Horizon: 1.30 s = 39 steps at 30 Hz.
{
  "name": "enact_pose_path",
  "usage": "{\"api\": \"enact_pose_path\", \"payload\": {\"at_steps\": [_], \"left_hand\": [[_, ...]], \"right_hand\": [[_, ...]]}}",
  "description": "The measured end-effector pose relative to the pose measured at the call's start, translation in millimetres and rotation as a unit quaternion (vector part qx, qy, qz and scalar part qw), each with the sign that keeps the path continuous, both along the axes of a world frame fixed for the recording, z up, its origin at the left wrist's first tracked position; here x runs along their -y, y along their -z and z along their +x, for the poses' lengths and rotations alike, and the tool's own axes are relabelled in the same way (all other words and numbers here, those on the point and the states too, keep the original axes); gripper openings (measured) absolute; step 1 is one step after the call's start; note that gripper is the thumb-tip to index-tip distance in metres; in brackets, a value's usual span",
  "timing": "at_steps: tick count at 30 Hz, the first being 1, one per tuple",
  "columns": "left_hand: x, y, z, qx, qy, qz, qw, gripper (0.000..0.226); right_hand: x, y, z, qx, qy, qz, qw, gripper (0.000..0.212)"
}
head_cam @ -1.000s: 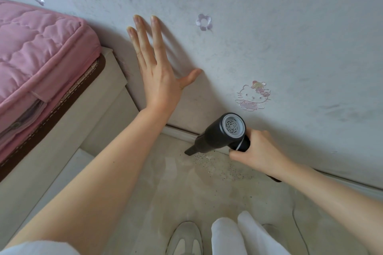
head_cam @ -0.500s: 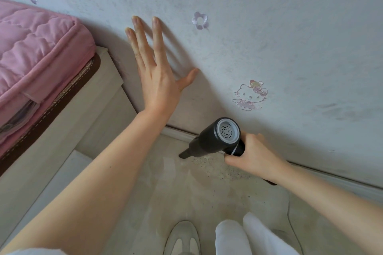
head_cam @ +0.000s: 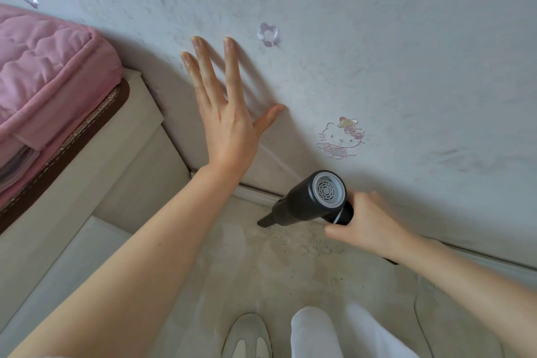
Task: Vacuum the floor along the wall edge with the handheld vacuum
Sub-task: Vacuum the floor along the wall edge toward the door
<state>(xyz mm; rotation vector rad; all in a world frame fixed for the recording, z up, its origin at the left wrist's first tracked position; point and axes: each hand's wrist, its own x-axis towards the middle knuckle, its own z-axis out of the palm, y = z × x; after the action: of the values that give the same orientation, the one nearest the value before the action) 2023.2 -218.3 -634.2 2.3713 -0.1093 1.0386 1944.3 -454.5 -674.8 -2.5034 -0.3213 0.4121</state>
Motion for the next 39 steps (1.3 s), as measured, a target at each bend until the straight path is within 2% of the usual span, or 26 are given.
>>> {"api": "enact_pose_path", "payload": {"at_steps": [18, 23, 29, 39], "left_hand": [[-0.6, 0.3, -1.8, 0.008, 0.007, -0.008, 1.000, 0.103], [-0.5, 0.7, -1.7, 0.006, 0.007, -0.007, 1.000, 0.102], [-2.1, -0.1, -2.1, 0.002, 0.008, -0.016, 1.000, 0.103], [0.5, -1.1, -3.4, -0.006, 0.003, -0.019, 1.000, 0.102]], "right_hand": [[-9.8, 5.2, -2.4, -0.009, 0.014, 0.010, 1.000, 0.022], [-21.3, -0.7, -4.2, -0.009, -0.007, 0.004, 1.000, 0.030], [-11.2, -0.8, -5.6, -0.022, -0.004, -0.009, 1.000, 0.021], [6.6, 3.4, -1.0, -0.003, 0.020, -0.010, 1.000, 0.025]]}}
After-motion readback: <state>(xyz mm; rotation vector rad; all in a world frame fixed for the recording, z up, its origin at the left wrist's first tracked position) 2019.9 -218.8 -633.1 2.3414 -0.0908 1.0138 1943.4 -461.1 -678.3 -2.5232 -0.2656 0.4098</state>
